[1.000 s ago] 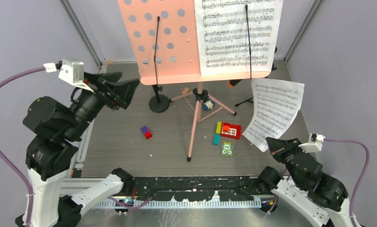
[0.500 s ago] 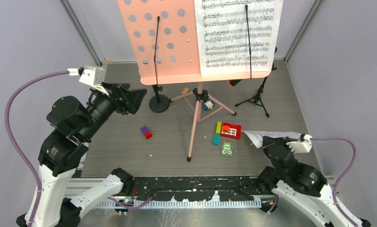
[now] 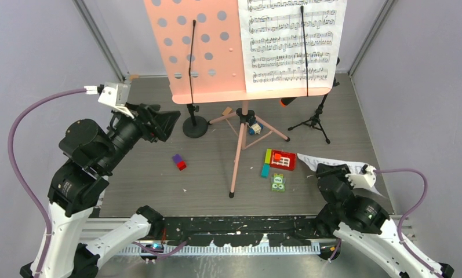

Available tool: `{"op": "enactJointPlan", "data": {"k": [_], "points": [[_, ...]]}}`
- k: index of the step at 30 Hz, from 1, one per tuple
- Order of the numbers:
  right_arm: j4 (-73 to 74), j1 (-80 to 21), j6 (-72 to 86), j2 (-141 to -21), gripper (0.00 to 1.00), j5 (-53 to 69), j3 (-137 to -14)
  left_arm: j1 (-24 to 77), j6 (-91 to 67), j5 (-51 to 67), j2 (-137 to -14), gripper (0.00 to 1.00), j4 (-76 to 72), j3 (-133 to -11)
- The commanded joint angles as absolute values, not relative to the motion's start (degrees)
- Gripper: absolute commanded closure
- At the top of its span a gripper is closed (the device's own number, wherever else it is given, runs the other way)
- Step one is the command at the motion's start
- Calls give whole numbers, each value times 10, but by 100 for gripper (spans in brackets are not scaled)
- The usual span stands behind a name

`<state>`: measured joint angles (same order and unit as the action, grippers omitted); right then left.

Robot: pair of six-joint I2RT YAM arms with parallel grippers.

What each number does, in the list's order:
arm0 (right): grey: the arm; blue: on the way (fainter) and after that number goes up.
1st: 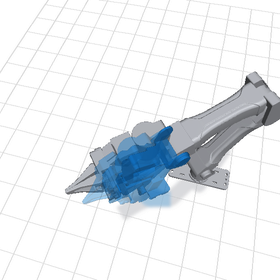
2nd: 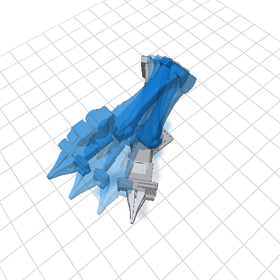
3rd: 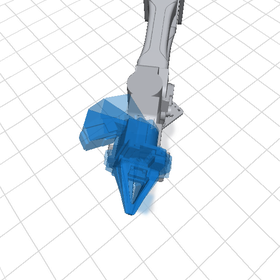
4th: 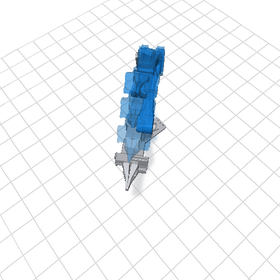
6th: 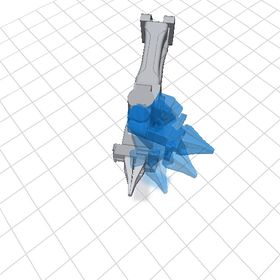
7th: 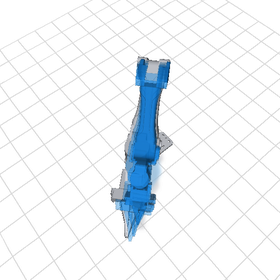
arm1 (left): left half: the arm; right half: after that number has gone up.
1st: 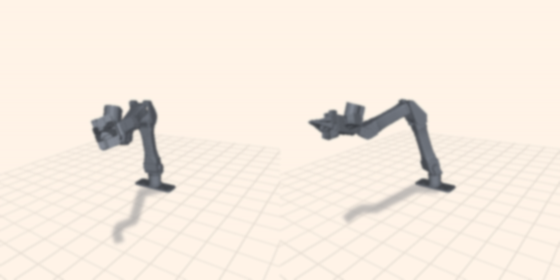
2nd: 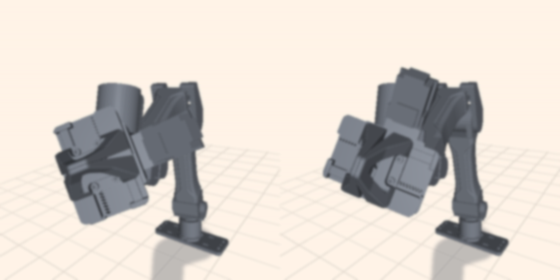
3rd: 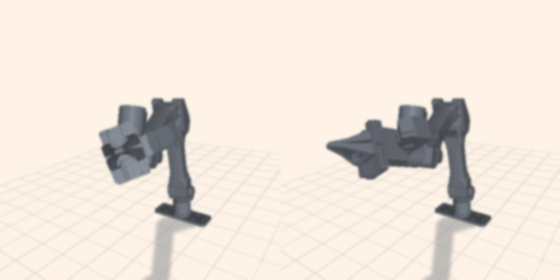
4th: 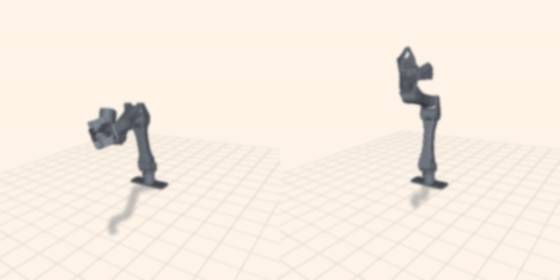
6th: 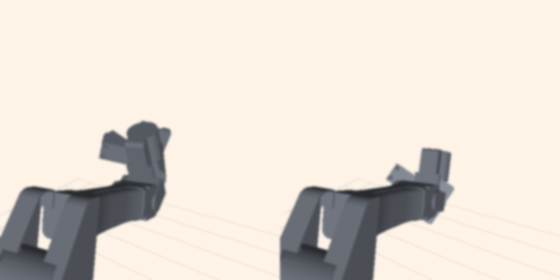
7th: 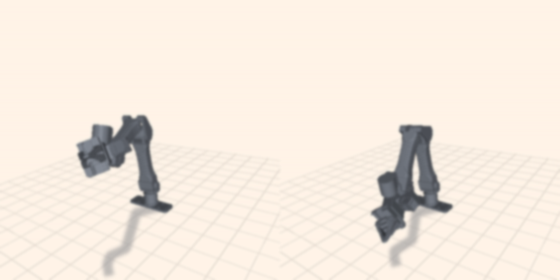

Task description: Pack up the instrument practice props

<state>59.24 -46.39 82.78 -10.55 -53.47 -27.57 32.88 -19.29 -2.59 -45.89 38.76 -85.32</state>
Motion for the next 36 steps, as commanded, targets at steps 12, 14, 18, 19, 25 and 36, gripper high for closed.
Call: {"op": "enactJointPlan", "data": {"k": [12,14,18,19,25,36], "points": [[643,-464,818,-94,31,-545,-385,330,-205,-44,-454,30,411,-840],[629,-464,794,-96,29,-530,-396,329,-208,-39,-456,30,413,-839],[603,-464,744,-114,28,-496,-422,330,-211,-33,-462,30,421,-843],[603,-464,732,-125,28,-493,-430,330,-211,-33,-463,30,424,-843],[587,-464,625,-191,23,-477,-482,329,-210,-49,-473,30,471,-852],[481,-464,337,-276,15,-189,-568,330,-205,29,-468,35,549,-930]]}}
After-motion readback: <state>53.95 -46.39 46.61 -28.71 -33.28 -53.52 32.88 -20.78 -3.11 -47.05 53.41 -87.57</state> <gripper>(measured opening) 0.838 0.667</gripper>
